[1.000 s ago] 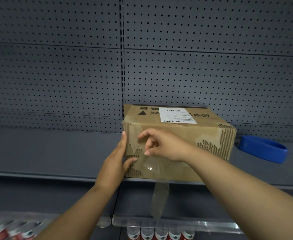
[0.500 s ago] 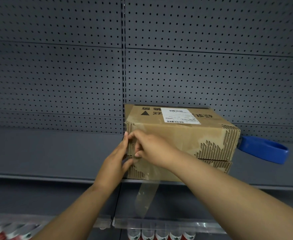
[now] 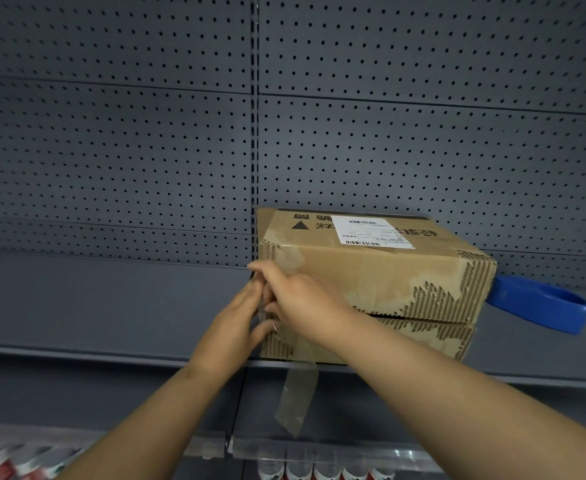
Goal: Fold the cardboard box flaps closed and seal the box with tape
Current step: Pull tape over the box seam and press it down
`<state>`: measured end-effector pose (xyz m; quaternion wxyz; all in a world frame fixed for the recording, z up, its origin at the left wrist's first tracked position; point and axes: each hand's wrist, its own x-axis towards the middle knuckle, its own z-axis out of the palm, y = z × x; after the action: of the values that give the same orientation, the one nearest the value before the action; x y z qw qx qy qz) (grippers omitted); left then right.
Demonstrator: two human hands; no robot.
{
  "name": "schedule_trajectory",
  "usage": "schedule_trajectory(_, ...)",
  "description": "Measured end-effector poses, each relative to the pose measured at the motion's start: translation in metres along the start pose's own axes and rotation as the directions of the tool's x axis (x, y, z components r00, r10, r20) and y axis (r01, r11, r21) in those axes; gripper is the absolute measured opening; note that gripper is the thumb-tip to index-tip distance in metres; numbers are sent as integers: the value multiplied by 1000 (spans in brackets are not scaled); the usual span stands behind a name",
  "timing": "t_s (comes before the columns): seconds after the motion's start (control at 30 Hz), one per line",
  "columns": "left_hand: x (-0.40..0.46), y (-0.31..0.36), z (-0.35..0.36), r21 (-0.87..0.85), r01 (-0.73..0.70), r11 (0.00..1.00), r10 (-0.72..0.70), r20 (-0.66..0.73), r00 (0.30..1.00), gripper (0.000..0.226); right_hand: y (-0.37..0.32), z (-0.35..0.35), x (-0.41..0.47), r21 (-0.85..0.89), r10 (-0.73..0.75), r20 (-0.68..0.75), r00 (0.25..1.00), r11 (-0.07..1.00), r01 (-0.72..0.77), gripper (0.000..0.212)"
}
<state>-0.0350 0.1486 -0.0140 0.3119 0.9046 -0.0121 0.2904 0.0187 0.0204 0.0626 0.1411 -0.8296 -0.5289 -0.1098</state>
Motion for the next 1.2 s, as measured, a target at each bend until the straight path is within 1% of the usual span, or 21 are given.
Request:
schedule_trajectory(0.07,1,0,0,44,-10,999,10,-17,1000,69,0,0,-2,-39,-23,2,1000,999,24,69)
schedule_trajectory(0.2,2,-2,0,86,-58,995,61,-28,998,71,2,-1,-3,-31,-25,-25,999,999,25,60)
schedule_trajectory(0.3,3,-3,1,99,-82,992,86,-35,996,72,3,0,-1,-56,-35,-25,999,998,33,61)
schedule_trajectory(0.37,3,-2,1,83,-78,993,81,-35,996,75,3,0,0,-73,-46,-24,999,996,45,61)
schedule_trajectory(0.5,2,-3,-2,44,-81,996,81,-14,997,82,4,0,0,-177,-90,-17,996,980,86,68)
schedule_trajectory(0.67,3,-6,-4,71,-78,994,78,3,997,82,2,-6,-1,-239,-116,-12,993,965,110,71)
schedule_trajectory(0.77,4,-7,-6,40,-97,995,94,60,994,79,2,-9,-1,-255,-126,-12,992,960,119,68)
schedule_trajectory(0.83,4,-7,-7,-14,-89,996,90,89,992,76,2,-10,-1,-258,-130,-4,992,958,124,68)
schedule_trajectory(0.9,5,-6,-8,-50,-78,996,82,82,993,68,3,-10,-1,-245,-130,3,992,961,127,67)
schedule_trajectory(1.0,7,-3,-6,-36,-46,998,48,43,998,59,3,-12,-2,-230,-116,-6,993,967,112,66)
schedule_trajectory(1.1,9,-2,-3,-14,-12,1000,13,20,1000,60,3,-12,-2,-244,-99,4,995,965,97,67)
schedule_trajectory(1.2,10,-1,-2,6,-8,1000,8,19,1000,63,3,-11,-2,-256,-107,5,994,961,105,66)
